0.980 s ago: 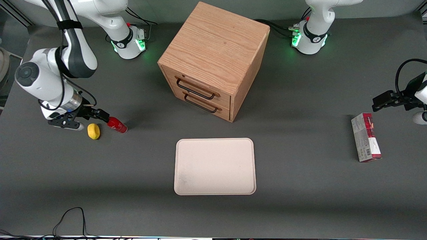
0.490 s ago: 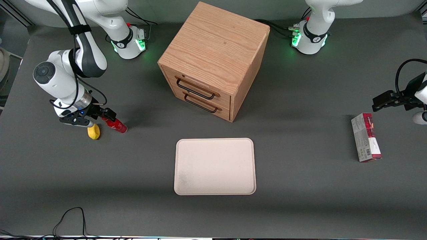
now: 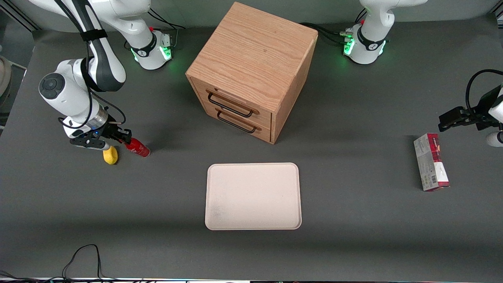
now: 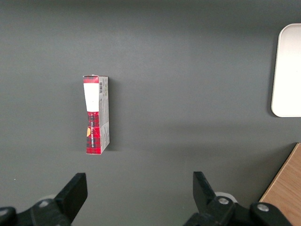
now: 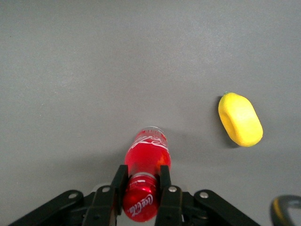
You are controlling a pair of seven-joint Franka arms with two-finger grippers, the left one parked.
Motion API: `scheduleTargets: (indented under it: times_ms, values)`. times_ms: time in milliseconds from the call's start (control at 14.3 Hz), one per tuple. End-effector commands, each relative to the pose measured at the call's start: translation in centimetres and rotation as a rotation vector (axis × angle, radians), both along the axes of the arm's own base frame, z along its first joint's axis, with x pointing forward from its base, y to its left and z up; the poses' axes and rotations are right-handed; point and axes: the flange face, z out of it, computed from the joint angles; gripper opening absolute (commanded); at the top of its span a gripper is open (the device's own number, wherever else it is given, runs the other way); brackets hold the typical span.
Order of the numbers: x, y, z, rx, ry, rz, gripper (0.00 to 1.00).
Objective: Place coke bottle on tray
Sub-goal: 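Close the right gripper around the bottle's body, then lift the bottle and carry it toward the cream tray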
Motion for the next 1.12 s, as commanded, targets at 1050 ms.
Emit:
scheduleTargets:
  times_ms: [1050]
  values:
    - [15.0,16.5,26.0,0.024,0.073,-0.030,0.00]
